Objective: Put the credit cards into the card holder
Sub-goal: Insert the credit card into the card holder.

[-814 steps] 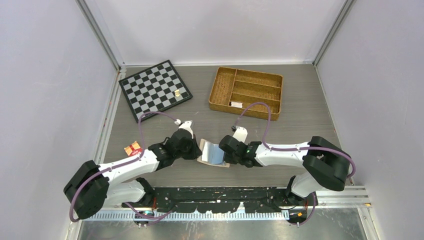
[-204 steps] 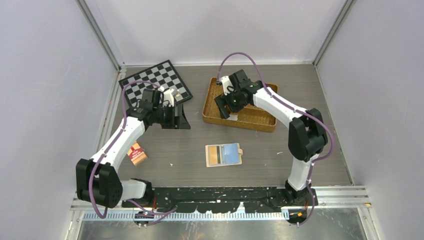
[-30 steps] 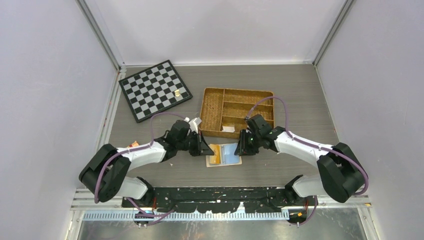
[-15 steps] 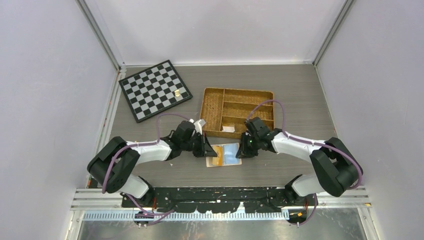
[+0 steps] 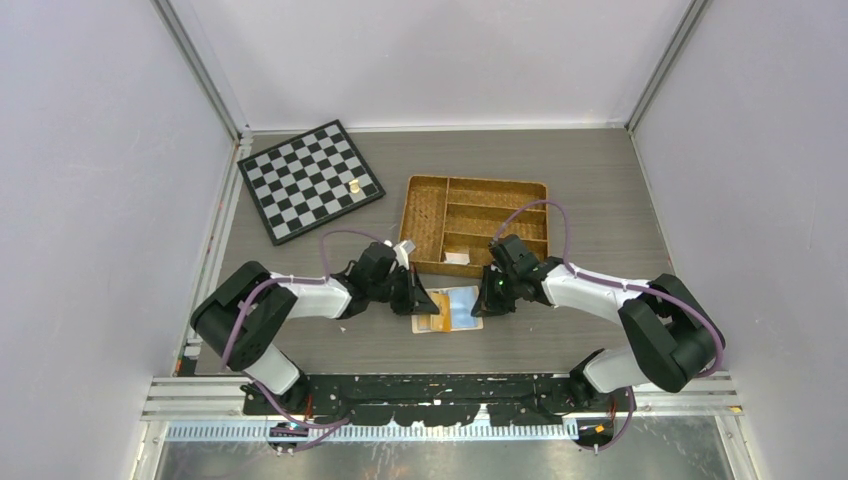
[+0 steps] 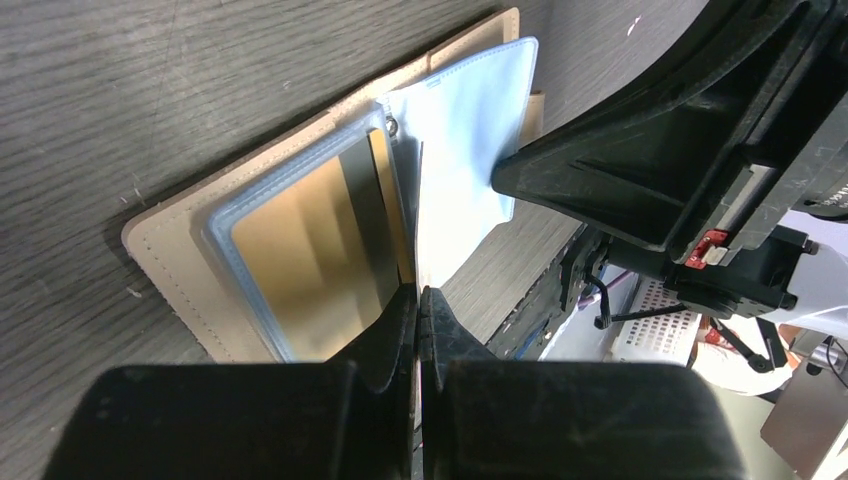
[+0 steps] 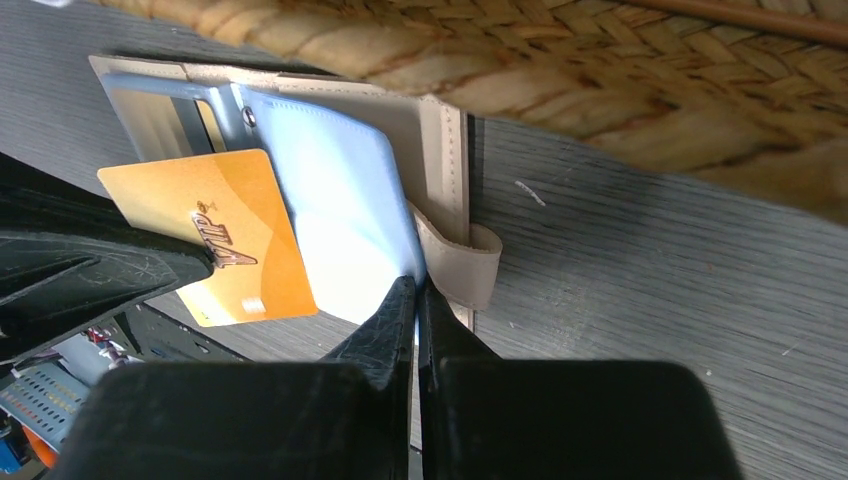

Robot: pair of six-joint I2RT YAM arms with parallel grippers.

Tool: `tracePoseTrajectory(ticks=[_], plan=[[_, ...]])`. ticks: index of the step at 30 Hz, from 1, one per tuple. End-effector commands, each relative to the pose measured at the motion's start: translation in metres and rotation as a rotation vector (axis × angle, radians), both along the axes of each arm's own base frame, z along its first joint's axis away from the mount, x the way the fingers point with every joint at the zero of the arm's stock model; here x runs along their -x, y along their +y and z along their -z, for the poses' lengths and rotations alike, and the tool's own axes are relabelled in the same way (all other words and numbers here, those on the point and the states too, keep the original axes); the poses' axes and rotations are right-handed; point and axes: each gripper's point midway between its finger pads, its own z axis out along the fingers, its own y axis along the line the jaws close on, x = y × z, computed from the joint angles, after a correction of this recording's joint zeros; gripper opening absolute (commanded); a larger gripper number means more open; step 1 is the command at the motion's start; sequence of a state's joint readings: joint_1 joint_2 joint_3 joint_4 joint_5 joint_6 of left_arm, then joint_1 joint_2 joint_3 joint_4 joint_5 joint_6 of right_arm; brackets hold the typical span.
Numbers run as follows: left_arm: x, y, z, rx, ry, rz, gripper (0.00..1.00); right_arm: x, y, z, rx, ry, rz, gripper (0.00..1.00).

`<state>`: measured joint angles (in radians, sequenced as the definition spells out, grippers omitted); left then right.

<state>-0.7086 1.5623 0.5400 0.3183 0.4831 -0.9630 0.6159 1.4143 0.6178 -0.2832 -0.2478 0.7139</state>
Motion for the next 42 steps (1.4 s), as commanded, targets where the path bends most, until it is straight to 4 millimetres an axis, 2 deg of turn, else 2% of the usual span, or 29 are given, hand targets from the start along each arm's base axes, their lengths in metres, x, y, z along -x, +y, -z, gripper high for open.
tracePoseTrajectory(ticks=[1, 21, 42], plan=[[-0.009, -0.011, -0.01, 0.048, -0.028, 0.0, 0.0, -0.002, -0.007, 0.012, 0.06, -0.007, 0.021, 0.01], [-0.016, -0.006, 0.019, -0.012, 0.001, -0.064, 0.0, 0.003, -0.01, 0.012, 0.089, -0.006, 0.027, 0.0], [-0.024, -0.004, 0.026, -0.008, -0.02, -0.125, 0.0, 0.009, -0.007, 0.015, 0.112, -0.005, 0.016, 0.01]])
